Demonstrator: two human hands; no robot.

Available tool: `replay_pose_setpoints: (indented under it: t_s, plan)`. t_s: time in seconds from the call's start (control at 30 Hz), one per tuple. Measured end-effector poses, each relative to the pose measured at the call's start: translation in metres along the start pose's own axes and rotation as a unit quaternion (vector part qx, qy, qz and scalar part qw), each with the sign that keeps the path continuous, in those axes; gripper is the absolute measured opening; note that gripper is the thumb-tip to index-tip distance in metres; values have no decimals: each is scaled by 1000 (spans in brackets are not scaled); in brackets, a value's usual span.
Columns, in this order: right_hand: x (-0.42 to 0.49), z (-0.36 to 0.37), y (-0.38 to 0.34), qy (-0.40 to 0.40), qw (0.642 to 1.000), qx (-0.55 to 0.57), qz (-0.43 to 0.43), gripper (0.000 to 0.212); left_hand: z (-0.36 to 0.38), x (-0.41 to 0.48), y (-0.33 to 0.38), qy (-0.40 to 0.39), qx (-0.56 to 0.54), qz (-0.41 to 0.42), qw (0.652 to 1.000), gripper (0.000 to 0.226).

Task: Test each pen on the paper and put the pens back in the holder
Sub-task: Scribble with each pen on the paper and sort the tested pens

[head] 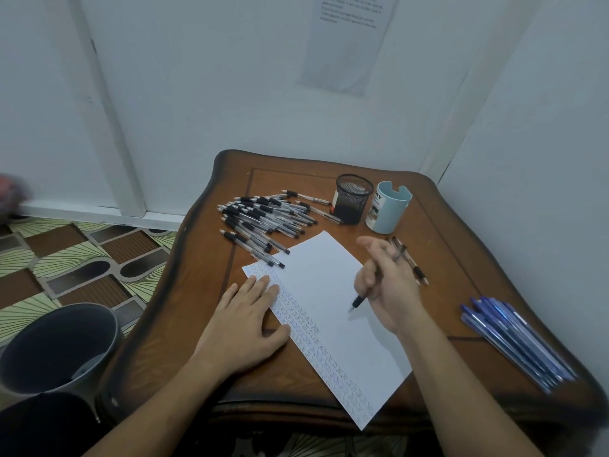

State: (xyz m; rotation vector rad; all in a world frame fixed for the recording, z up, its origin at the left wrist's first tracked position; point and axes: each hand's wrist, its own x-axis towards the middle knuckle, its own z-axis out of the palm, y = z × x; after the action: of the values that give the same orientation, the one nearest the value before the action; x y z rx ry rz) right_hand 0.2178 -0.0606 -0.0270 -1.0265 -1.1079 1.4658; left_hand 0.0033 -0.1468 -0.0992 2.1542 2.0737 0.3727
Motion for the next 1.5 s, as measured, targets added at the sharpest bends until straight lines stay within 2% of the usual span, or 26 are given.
replay_pose_setpoints:
  t_s: [0.1,0.17,0.23,0.37,0.4,0.5,0.6,0.73,0.8,1.0,1.23,1.4,1.5]
  plan:
    - [-6,-9,7,-14,998,7,58,54,1,0,0,0,4,-2,1000,87]
    - [-10,-14,14,-21,996,-50,74,65,1,0,1,3,-4,-7,1000,88]
    - [-13,-16,23,-45,993,-89,57,58,1,1,1,0,-2,-12,1000,89]
    - [-16,-11,35,-88,992,-88,23,16,0,3,1,-9,-5,-20,1000,89]
    - [-15,-9,37,-92,991,-92,29,14,0,3,1,-10,-4,-21,1000,90]
    - [-12,-6,46,-131,983,-123,35,20,0,3,1,-10,-7,-19,1000,90]
    - [-9,-5,53,-177,975,-131,40,16,1,3,1,-8,-11,-18,1000,89]
    - [-6,-4,63,-130,979,-154,27,41,1,2,1,-9,-6,-16,1000,90]
    - [-6,-2,67,-118,977,-176,19,46,0,3,1,-10,-7,-15,1000,91]
    - [-8,-3,74,-118,968,-220,-11,39,0,3,0,-17,3,-10,1000,90]
    - [-8,-4,75,-127,966,-224,-16,52,0,3,1,-12,-6,-9,1000,90]
    - [-8,-3,74,-124,960,-250,-34,46,0,3,1,-18,8,-10,1000,91]
    - [-7,-4,74,-131,967,-217,-13,47,0,3,1,-20,9,-10,1000,90]
